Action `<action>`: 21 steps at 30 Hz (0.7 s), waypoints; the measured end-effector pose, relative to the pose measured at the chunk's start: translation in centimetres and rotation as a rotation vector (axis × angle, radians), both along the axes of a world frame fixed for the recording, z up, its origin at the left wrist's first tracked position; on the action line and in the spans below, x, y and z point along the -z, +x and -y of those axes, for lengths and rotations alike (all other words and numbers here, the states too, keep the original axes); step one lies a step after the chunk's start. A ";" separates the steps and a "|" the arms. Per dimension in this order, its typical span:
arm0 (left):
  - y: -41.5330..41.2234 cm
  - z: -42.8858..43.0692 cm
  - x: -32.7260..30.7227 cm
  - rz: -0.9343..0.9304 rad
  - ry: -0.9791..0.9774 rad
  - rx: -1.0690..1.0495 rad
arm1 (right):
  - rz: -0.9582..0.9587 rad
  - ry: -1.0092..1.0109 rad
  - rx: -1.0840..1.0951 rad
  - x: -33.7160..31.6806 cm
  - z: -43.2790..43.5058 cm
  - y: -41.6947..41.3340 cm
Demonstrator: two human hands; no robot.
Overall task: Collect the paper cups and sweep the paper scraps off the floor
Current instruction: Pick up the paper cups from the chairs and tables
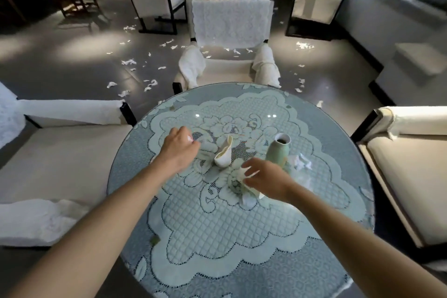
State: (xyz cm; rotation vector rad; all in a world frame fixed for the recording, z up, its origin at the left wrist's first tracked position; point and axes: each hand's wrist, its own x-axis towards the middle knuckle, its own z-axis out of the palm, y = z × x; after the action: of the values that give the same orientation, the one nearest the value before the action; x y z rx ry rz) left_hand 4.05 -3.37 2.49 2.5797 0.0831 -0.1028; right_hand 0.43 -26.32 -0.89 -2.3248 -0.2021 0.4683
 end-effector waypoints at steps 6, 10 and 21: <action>1.6 1.7 2.2 -0.024 0.092 0.149 | -0.081 -0.340 0.210 4.5 9.5 -1.9; 2.4 3.0 4.3 -0.089 0.209 0.237 | -0.114 -0.334 0.229 6.6 13.1 -0.2; 3.9 4.8 8.2 -0.212 0.208 0.363 | 0.008 -0.468 0.057 11.5 12.0 5.3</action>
State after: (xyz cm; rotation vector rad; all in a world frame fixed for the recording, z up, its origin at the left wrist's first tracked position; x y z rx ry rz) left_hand 7.99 -8.13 -5.71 2.7547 -0.3128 -0.5272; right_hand 5.72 -38.29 -12.38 -2.7798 -0.0292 0.5207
